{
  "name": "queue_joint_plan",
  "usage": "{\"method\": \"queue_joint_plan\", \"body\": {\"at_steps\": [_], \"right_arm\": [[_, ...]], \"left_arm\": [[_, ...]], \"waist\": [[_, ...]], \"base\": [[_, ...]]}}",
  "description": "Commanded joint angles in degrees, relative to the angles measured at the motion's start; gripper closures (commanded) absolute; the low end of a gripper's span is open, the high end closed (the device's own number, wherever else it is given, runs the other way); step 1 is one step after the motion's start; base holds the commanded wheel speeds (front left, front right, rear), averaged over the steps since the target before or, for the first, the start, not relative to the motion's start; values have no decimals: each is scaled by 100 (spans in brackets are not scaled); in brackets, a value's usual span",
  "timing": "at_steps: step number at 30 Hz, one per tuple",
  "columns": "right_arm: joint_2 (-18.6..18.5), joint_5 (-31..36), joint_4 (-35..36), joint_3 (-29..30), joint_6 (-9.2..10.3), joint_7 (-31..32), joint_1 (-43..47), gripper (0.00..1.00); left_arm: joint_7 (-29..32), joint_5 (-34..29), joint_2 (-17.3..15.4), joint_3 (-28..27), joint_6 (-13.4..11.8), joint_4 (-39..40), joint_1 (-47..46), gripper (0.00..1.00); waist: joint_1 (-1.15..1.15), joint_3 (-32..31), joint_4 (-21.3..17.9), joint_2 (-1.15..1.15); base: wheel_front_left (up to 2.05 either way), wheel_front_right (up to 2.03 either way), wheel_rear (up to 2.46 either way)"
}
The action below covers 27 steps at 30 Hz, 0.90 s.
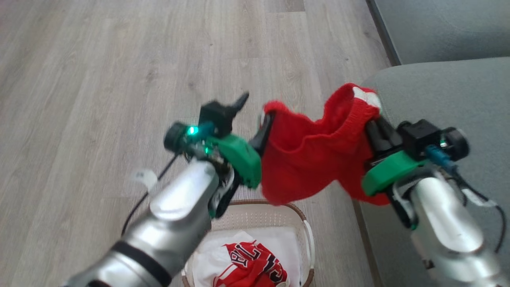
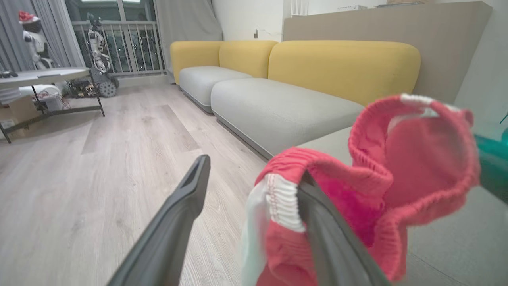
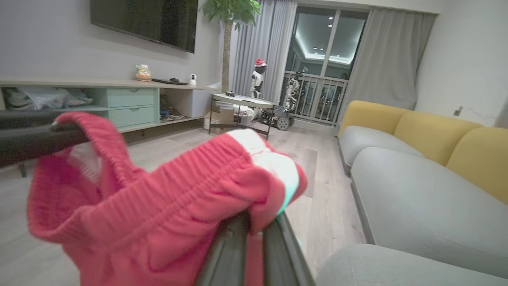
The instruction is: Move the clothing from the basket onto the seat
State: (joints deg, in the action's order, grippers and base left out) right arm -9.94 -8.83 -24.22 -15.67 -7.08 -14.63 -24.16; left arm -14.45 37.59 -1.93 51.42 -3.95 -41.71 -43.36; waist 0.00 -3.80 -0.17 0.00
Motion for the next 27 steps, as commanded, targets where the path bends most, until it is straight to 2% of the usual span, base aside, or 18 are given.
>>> {"method": "queue_joint_plan", "body": {"at_steps": [1, 9, 18, 27], "right_arm": [[-89, 71, 211, 74, -41, -37, -344, 100], [-520, 256, 178, 483, -41, -37, -474, 100], [-827, 266, 267, 670, -41, -37, -467, 100], [-1086, 175, 387, 533, -41, 211, -582, 100]], "left_arm": [[-54, -2, -96, -203, 50, 170, -105, 0], [-54, 108, -96, -174, 296, 252, 527, 0], [-54, -57, -95, -259, 306, 434, 853, 0], [-54, -613, -95, -463, 280, 698, 1183, 0]], "waist": [[0, 4, -42, 0], [0, 47, -265, 0], [0, 116, -630, 0], [0, 263, -1395, 0]], "base": [[0, 0, 0], [0, 0, 0], [0, 0, 0], [0, 0, 0]]}}
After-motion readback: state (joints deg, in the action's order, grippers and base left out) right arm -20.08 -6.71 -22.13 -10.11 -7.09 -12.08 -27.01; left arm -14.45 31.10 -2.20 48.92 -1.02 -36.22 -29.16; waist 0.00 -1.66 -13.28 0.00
